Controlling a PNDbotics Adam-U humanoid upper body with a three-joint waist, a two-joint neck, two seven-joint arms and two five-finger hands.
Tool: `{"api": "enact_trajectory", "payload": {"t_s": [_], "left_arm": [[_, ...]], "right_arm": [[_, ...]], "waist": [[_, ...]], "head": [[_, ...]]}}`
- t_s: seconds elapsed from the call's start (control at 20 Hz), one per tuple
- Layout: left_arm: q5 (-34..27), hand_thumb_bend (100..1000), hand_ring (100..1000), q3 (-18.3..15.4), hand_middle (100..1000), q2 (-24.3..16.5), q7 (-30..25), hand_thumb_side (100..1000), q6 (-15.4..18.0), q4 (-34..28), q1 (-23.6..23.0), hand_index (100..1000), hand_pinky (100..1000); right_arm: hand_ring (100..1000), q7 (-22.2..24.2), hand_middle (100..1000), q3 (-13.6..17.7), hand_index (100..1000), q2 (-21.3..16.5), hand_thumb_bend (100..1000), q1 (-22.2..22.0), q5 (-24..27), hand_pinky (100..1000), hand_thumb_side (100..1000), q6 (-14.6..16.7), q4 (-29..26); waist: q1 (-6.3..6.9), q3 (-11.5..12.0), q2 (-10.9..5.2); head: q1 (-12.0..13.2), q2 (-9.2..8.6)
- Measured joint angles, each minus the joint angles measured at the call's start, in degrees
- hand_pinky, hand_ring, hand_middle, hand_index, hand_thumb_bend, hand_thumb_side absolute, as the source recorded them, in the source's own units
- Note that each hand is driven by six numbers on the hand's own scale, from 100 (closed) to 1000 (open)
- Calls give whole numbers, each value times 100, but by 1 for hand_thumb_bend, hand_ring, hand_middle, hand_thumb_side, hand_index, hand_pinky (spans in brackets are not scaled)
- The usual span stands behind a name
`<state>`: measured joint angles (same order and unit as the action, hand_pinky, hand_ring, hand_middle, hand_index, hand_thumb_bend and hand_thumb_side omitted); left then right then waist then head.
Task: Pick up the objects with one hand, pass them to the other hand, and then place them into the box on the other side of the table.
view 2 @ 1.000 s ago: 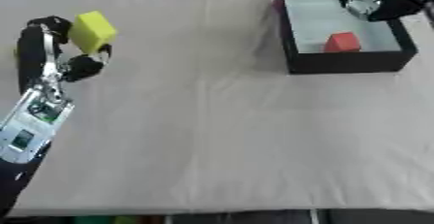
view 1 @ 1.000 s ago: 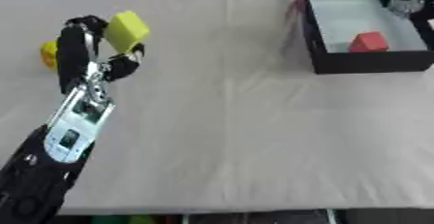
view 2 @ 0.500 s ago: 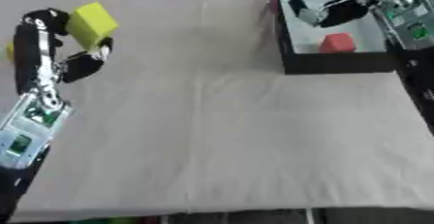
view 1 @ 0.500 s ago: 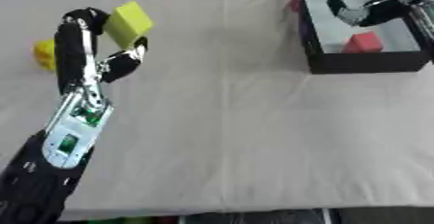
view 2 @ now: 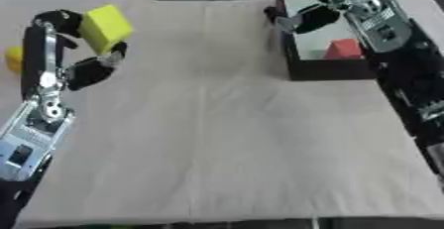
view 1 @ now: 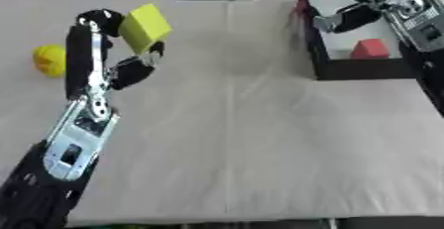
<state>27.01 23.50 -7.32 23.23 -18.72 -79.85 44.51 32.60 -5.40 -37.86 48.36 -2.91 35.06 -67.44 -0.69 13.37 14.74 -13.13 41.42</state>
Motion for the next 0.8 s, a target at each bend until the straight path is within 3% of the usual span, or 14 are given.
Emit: {"api": "enact_trajectory", "payload": {"t_s": [0.8], "left_arm": [[390,100,545,24,474,558,-458,100,169,305,237,410,520]], "right_arm": [[1000,48,1000,-129,999,393,100,255,-290,1000,131,-48,-49]], "waist": [[6,79,14]], "head": [[-176,-2]]}}
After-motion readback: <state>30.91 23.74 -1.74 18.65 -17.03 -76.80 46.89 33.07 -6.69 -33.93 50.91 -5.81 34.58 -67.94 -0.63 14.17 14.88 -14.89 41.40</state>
